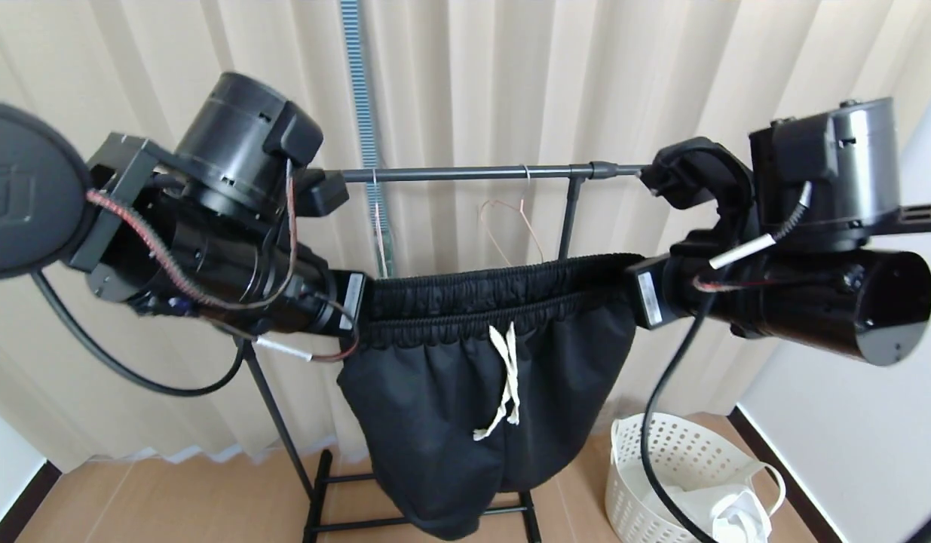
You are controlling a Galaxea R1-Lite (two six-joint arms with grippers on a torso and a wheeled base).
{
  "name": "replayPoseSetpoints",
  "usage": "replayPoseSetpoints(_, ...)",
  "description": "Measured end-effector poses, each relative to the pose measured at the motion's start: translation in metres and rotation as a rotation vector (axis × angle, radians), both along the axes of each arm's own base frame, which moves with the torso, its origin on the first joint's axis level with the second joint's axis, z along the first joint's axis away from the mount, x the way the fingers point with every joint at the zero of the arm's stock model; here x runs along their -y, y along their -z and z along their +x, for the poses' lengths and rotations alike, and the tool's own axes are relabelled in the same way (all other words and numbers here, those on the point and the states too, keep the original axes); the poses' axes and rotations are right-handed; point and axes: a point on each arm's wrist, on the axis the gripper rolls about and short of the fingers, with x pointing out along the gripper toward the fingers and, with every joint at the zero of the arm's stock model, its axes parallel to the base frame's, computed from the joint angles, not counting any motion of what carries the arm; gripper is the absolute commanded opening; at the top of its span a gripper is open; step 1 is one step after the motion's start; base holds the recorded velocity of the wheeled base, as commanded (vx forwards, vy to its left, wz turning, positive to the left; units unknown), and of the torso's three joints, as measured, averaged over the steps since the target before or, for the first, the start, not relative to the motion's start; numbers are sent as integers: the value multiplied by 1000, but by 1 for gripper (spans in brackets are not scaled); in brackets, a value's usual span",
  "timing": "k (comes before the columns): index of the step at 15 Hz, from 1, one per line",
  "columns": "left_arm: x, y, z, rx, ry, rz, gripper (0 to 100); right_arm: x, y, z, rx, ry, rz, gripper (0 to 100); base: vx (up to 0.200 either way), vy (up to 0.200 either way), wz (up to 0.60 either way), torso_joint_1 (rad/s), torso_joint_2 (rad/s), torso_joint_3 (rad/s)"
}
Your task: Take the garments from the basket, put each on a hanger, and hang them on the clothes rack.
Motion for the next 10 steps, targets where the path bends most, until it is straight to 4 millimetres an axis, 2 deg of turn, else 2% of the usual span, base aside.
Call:
replayPoseSetpoints(2,-5,26,-25,-59,48,20,0,-13,-8,27,34,18,25,0,0,0,0,0,0,0)
replayPoseSetpoints(5,13,53,-62,-96,159,-6,0,-33,-12,58,67,24,52,0,0,0,0,0,0,0)
replayPoseSetpoints(7,34,58,-79,-127,195,-69,0,-49,-10,73,79,20,80,0,0,0,0,0,0,0)
replayPoseSetpoints(10,70,46,-90,-188,240,-218,0,-77,-8,80,94,-19,121,0,0,0,0,0,0,0)
